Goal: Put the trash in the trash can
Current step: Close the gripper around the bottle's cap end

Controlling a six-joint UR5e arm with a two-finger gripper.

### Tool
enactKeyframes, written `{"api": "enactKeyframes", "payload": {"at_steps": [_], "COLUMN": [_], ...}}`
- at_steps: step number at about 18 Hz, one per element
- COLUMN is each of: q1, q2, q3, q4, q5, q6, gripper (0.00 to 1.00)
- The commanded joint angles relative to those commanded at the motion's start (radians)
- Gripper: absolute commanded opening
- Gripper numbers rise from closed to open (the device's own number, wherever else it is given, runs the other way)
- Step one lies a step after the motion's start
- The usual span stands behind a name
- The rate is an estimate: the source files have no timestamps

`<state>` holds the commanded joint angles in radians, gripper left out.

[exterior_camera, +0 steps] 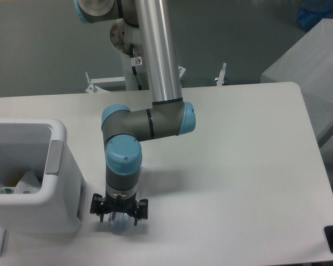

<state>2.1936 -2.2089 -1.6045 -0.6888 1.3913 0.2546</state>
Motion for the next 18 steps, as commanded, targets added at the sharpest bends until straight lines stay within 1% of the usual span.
{"api": "enactKeyframes", "payload": {"at_steps": [3,7,11,18], "q1": [0.0,0.0,0.0,0.002], "q2": [0.0,0.0,0.002,0.008], "q3": [-0.006,-0.009,-0.008,0.003], "q4": [0.0,-0.002,-0.002,-0.003], "q5": [0.002,0.003,0.003,0.002], "q6": [0.0,0.0,-0.002,0.0], "gripper": [0.98,0.81,0.7,0.63]}}
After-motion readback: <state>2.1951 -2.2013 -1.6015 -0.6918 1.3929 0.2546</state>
